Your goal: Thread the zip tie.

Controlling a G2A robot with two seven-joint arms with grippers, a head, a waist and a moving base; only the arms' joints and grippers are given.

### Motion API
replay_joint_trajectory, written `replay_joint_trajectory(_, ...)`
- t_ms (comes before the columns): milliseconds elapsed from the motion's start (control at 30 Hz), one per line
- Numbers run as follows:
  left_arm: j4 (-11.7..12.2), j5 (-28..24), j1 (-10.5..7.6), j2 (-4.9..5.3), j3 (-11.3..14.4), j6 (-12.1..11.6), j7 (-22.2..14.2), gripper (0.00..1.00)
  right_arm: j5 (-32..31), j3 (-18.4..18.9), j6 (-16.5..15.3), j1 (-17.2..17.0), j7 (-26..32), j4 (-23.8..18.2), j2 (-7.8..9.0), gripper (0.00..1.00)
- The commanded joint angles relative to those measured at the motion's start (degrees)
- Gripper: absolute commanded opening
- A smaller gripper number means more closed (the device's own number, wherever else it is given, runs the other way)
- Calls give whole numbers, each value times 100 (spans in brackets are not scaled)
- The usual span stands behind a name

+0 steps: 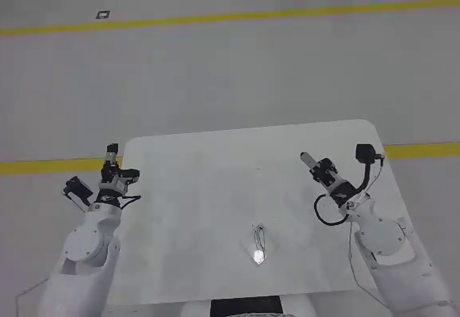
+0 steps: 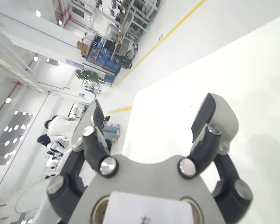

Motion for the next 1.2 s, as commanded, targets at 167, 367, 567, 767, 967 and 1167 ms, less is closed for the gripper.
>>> replay_joint_trajectory(167, 0, 0, 0, 0, 0, 0, 0, 100, -34, -5, -27, -19, 15, 13, 2, 100)
replay_joint_trajectory(367, 0, 0, 0, 0, 0, 0, 0, 100, -34, -5, -27, -19, 15, 13, 2, 100)
replay_joint_trajectory(567, 0, 0, 0, 0, 0, 0, 0, 100, -1271, -431, 62, 443, 830, -285, 42, 100)
replay_joint_trajectory(767, 0, 0, 0, 0, 0, 0, 0, 100, -2258, -1180, 387, 975, 1628, -130, 16, 100)
replay_joint_trajectory(967, 0, 0, 0, 0, 0, 0, 0, 100, -2203, -1443, 502, 980, 1387, 22, -35, 100)
replay_joint_trajectory(1167, 0, 0, 0, 0, 0, 0, 0, 100, -2203, -1443, 502, 980, 1387, 22, -35, 100)
